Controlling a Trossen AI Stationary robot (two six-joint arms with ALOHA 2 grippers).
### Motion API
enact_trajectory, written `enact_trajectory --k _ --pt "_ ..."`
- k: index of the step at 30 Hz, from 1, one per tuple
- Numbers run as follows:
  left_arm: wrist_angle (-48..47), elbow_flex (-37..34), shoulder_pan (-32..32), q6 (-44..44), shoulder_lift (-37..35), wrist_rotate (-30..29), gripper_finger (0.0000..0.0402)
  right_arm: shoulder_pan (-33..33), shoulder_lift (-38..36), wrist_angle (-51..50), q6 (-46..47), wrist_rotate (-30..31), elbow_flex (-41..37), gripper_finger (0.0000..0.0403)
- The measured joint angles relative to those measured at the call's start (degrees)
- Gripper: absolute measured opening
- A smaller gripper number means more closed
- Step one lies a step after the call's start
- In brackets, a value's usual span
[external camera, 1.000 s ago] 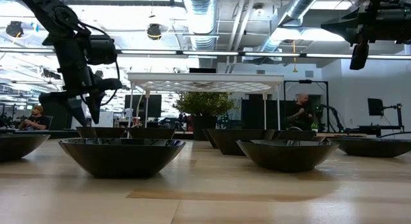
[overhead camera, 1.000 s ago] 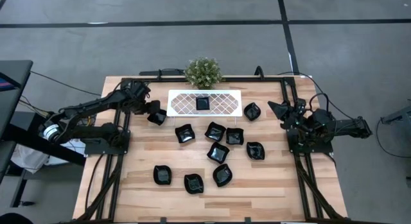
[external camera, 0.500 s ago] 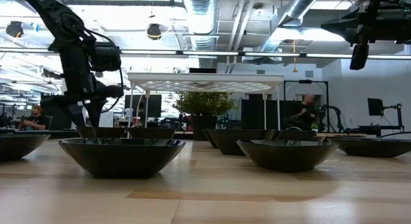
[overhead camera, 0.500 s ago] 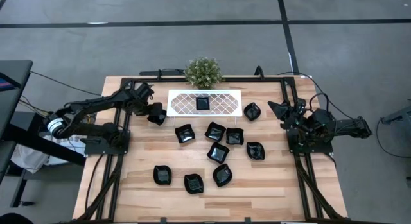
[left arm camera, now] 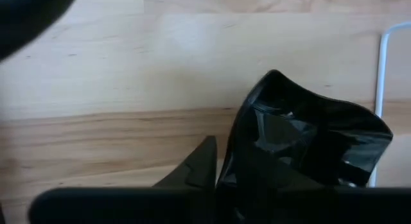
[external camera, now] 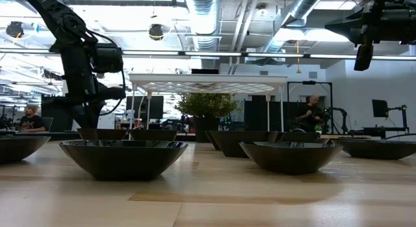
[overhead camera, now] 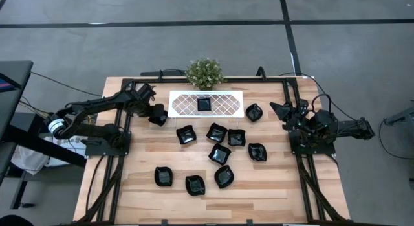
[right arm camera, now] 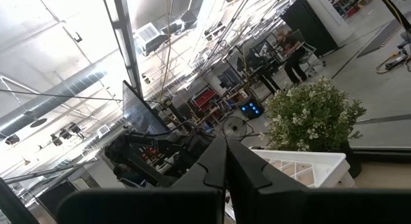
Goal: Pick & Place Mini shaped plates
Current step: Put the distorted square plate on the shelf
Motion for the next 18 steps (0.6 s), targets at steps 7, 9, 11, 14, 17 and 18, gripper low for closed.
enact_trajectory --k 7,9,11,14,17,18 --pt "0.11 0.02 0.0 -0.02 -0.04 0.26 0.0009 0.0 0.0 0.01 0.0 -0.02 -0.01 0.0" --pt "0.04 0.02 0.0 -0.02 -0.04 0.24 0.0009 0.0 0.0 0.0 0.02 -0.02 0.0 0.0" --pt "-0.22 0.04 0.0 -0.01 -0.11 0.33 0.0007 0.0 0.0 0.0 0.06 -0.02 -0.02 0.0" --pt "-1.98 0.09 0.65 0.22 -0.96 1.4 0.0007 0.0 0.0 0.16 0.07 -0.02 0.0 0.0" --pt "-6.2 0.09 1.9 0.24 -3.69 2.11 0.0007 0.0 0.01 0.38 0.07 -0.02 -0.01 0.0" --pt "-7.84 0.09 2.36 0.39 -5.04 2.11 0.0007 0.0 0.01 0.42 0.07 -0.02 -0.01 0.0"
